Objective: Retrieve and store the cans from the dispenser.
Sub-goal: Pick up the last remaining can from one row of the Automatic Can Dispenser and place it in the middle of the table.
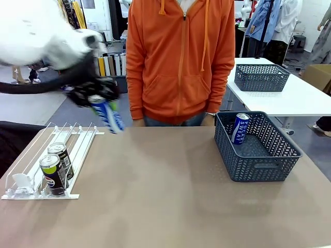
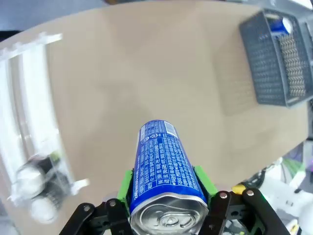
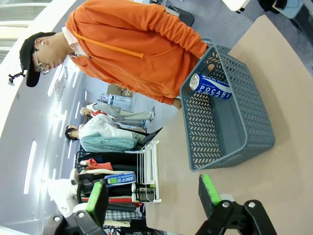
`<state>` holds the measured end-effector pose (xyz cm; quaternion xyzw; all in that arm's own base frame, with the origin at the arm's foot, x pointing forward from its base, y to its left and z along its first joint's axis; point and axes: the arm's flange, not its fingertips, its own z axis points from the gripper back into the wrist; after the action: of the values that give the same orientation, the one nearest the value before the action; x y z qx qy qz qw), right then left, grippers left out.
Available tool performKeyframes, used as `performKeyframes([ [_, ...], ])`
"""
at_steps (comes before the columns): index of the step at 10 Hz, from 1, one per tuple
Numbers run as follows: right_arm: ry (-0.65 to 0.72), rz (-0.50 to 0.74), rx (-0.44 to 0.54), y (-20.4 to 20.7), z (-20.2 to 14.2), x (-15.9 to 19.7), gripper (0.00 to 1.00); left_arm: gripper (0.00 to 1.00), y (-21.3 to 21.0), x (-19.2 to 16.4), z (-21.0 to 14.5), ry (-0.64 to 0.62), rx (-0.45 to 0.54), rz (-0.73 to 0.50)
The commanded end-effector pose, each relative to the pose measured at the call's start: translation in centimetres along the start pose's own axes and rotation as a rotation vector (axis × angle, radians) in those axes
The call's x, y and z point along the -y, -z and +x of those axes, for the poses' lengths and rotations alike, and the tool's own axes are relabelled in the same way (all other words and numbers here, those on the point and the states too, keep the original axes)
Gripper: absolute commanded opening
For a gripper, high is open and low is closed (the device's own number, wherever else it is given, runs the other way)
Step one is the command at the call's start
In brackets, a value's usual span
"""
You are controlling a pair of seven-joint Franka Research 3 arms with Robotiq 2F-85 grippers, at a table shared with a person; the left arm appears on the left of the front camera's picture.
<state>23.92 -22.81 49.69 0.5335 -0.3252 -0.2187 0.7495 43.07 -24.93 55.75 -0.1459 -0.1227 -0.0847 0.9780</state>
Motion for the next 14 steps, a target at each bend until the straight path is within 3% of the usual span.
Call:
performKeyframes([
  [1, -0.021, 0.029, 0.016, 0.2, 0.2, -0.1, 1.0, 0.0, 5.2, 5.3, 1.9, 0.08, -0.081, 0.081],
  [2, -0.021, 0.029, 0.016, 0.2, 0.2, -0.1, 1.0, 0.0, 10.1, 8.6, 0.6, 0.169, -0.146, 0.137],
  [3, -0.021, 0.029, 0.016, 0.2, 0.2, -0.1, 1.0, 0.0, 14.0, 10.5, 0.0, 0.198, -0.148, 0.166],
  [5, -0.021, 0.029, 0.016, 0.2, 0.2, -0.1, 1.0, 0.0, 18.9, 11.8, -0.8, 0.272, -0.213, 0.158],
  [11, -0.021, 0.029, 0.016, 0.2, 0.2, -0.1, 1.0, 0.0, 20.7, 11.9, -1.2, 0.326, -0.249, 0.186],
  [12, -0.021, 0.029, 0.016, 0.2, 0.2, -0.1, 1.0, 0.26, 20.7, 11.9, -1.2, 0.329, -0.258, 0.197],
  [13, -0.021, 0.029, 0.016, 0.2, 0.2, -0.1, 1.0, 0.82, 20.6, 12.1, -1.3, 0.342, -0.251, 0.206],
  [14, -0.021, 0.029, 0.016, 0.2, 0.2, -0.1, 1.0, 1.0, 20.5, 12.2, -1.4, 0.351, -0.233, 0.215],
])
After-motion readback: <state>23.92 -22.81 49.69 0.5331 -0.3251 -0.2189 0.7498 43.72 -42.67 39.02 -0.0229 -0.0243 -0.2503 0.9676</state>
